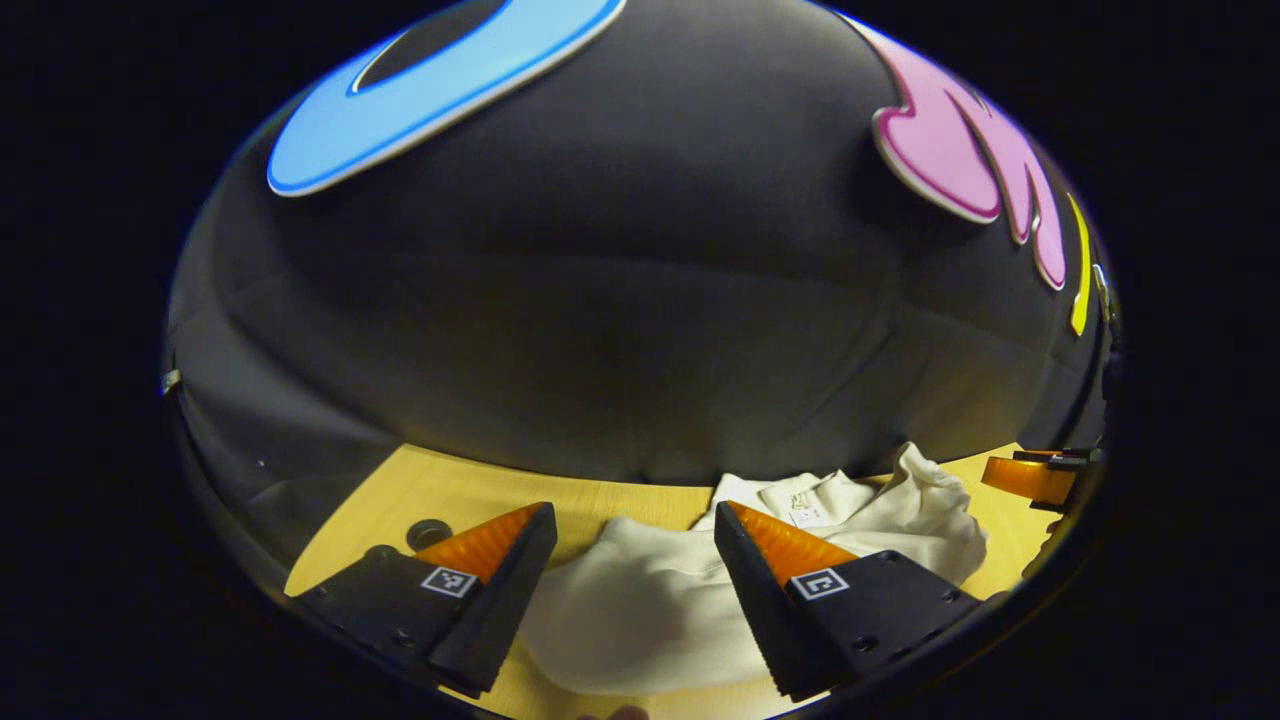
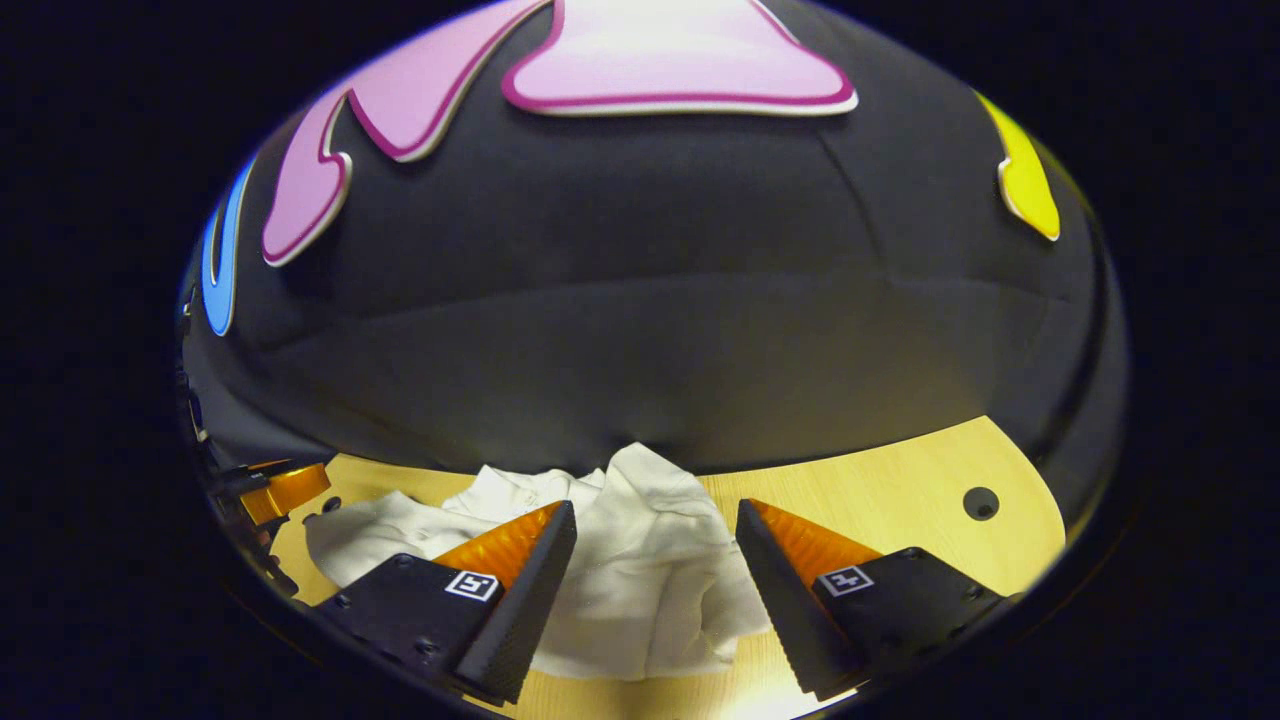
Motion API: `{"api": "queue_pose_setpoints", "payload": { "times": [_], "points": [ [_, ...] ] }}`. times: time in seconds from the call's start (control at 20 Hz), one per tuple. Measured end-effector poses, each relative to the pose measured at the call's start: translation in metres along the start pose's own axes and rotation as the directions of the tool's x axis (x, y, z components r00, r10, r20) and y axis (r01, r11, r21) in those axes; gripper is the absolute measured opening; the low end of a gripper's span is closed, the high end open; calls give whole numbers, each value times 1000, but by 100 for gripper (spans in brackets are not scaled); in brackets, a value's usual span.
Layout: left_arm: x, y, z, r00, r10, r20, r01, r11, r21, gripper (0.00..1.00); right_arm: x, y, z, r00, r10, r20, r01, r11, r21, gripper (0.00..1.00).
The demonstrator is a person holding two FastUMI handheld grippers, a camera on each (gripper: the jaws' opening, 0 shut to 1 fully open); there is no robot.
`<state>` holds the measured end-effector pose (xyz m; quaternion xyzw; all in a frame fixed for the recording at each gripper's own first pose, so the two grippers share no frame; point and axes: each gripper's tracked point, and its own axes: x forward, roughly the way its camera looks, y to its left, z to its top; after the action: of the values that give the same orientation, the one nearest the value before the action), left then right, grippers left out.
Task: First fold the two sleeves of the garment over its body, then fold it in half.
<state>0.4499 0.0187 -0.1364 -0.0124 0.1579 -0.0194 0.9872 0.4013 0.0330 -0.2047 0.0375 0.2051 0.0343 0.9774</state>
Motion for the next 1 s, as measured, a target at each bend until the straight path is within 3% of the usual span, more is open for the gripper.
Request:
{"api": "queue_pose_setpoints", "payload": {
  "times": [0.2,0.4,0.55,1.0],
  "points": [
    [-62,-12,28,995,-89,44,89,996,-7,97,-51,-4,16,998,-31,47,32,999,-37,98],
    [-135,-8,60,989,-96,111,99,995,-19,97,-115,3,32,997,-30,77,34,998,-50,98],
    [-198,-5,80,979,-87,186,85,996,23,97,-169,10,49,992,-31,121,41,996,-83,98],
    [-338,-8,81,958,-129,257,138,990,-16,97,-339,46,83,963,-19,268,50,993,-110,98]
  ]
}}
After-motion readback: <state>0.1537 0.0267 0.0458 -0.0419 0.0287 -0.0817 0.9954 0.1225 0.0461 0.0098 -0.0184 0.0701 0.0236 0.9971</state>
